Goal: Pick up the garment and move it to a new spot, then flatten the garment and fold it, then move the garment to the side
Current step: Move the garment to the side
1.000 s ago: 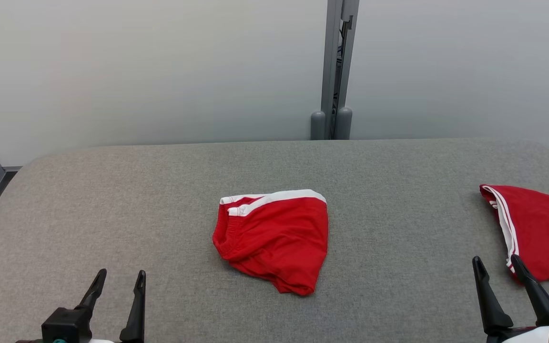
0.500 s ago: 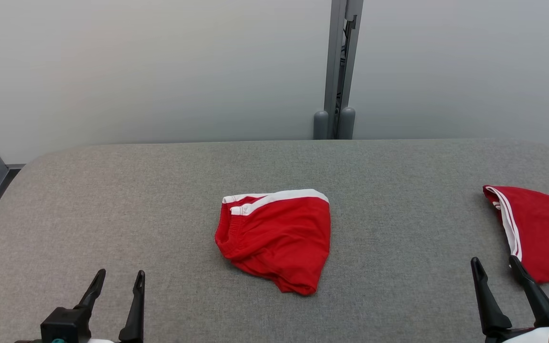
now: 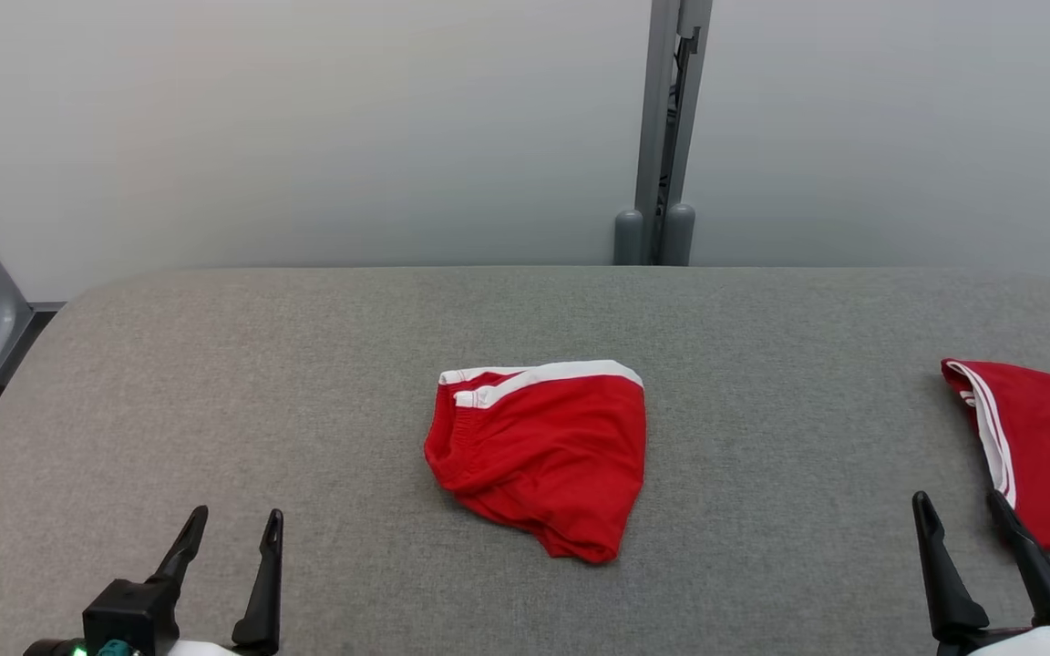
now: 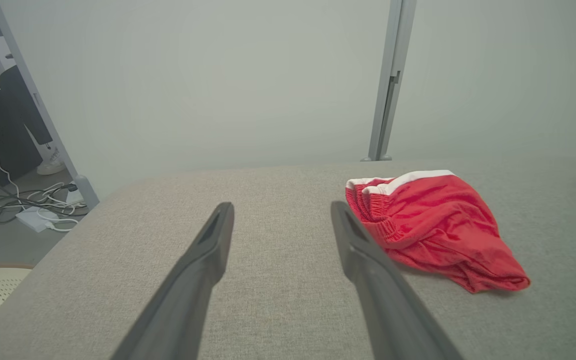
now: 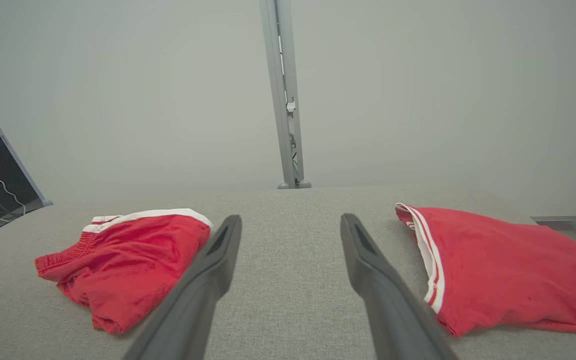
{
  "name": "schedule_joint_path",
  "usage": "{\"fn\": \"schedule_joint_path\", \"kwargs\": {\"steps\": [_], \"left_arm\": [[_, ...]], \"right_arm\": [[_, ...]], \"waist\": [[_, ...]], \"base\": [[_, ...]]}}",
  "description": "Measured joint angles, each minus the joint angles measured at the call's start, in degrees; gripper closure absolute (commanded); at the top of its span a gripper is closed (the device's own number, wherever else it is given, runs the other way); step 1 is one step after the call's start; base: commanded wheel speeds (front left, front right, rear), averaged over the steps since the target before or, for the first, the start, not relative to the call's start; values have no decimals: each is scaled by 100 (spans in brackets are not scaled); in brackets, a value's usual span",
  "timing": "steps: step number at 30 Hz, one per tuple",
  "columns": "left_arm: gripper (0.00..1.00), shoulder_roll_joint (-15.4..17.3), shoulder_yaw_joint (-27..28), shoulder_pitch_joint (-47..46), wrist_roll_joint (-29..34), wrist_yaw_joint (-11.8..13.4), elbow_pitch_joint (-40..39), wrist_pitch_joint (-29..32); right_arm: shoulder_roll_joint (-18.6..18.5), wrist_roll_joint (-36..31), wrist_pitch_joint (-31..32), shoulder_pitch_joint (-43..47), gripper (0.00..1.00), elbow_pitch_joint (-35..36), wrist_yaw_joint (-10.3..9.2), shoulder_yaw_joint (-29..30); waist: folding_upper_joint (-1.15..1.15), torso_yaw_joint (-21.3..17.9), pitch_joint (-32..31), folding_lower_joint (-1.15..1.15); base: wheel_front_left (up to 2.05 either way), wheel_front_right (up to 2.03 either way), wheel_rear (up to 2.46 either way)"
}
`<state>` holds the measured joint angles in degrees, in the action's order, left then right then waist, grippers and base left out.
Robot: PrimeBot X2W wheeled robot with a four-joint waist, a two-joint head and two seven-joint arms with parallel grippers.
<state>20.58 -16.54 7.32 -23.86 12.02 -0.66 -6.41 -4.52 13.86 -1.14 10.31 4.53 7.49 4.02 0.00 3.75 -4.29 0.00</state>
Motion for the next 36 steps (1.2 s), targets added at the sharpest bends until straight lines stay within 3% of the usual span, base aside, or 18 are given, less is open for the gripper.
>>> {"fn": "schedule_joint_path", "kwargs": {"steps": [11, 26, 36], "left_arm": [[0, 32, -86, -318, 55, -60, -199, -16], [0, -280, -221, -946, 59, -165, -44, -396], [0, -432, -278, -1214, 22, -234, 192, -581]], "right_arm": [[-83, 231, -174, -584, 0, -1081, -1, -378], [-154, 726, -544, -2461, 0, -3321, 0, -1368], [-83, 1236, -368, -3205, 0, -4523, -1, -1972]], "waist": [[0, 566, 244, 0], [0, 1396, 1208, 0], [0, 1593, 1533, 0]], "base": [[0, 0, 0], [0, 0, 0], [0, 0, 0]]}}
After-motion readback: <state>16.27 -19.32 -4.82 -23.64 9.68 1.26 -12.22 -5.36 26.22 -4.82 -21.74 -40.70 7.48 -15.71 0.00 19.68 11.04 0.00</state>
